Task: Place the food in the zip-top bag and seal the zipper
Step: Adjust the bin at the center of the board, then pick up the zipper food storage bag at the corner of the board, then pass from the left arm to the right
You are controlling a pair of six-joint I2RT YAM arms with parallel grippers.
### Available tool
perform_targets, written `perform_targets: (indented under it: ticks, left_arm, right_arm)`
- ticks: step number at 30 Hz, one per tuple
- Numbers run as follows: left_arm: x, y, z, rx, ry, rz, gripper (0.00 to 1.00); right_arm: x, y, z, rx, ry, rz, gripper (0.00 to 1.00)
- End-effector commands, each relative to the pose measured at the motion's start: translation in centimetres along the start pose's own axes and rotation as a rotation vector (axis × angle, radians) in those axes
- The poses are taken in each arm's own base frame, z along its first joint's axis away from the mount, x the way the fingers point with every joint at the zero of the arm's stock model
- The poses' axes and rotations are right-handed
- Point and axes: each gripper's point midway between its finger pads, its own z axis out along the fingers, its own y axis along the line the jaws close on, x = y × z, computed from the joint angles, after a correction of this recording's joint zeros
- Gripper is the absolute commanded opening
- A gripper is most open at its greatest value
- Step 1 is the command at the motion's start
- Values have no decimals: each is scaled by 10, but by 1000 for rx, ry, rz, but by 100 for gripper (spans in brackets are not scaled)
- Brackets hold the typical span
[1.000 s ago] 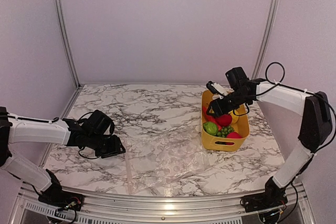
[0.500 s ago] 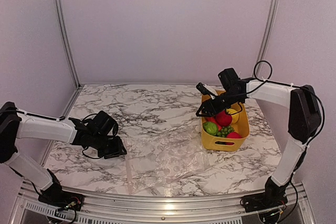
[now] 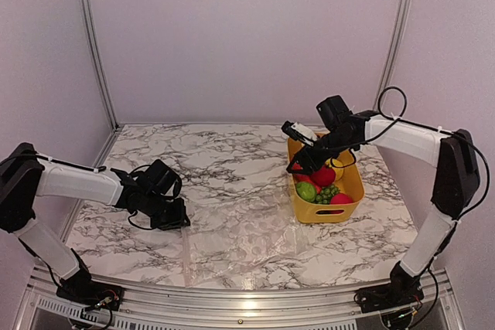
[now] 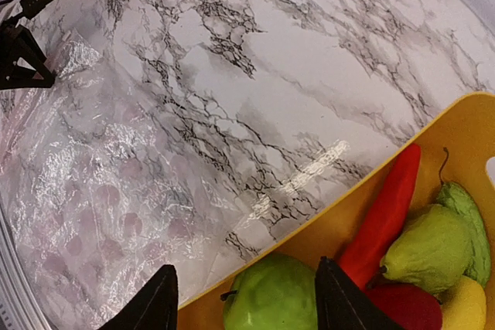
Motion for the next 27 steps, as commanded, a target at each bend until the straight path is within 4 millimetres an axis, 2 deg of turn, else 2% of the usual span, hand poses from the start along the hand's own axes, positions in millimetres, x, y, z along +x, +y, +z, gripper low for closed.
perform_targets:
  ticks: [1, 4, 8, 10, 13, 16, 17, 20, 23, 27]
  left_arm:
    - [-6, -12, -14, 6, -1, 26, 19]
    - [-14, -15, -33, -10, -33, 30, 12]
    - [-27, -23, -64, -16, -93, 40, 0]
    - [-37, -29, -82, -13, -138, 46, 0]
    - [-56, -35, -108, -41, -217, 27, 0]
    - [-79, -35, -138, -88, -326, -46, 0]
    - [-87, -32, -149, -111, -375, -80, 0]
    - [-105, -28, -183, -122, -510, -231, 0]
    - [-111, -19, -207, -113, -597, -398, 0]
    - [-115, -12, -224, -67, -678, -576, 0]
  right_arm:
    - [-29, -9, -46, 150, -54, -126, 58]
    - [-43, -3, -67, 171, -98, -162, 59]
    - [-67, 8, -84, 154, -154, -184, 59]
    - [-88, 18, -95, 132, -205, -201, 59]
    - [-119, 38, -100, 83, -266, -229, 59]
    - [-149, 67, -96, 38, -316, -287, 58]
    - [-159, 84, -93, 17, -332, -318, 58]
    - [-180, 117, -85, -47, -369, -361, 57]
    - [-193, 146, -76, -130, -388, -363, 56]
    - [-200, 181, -67, -202, -405, -406, 52]
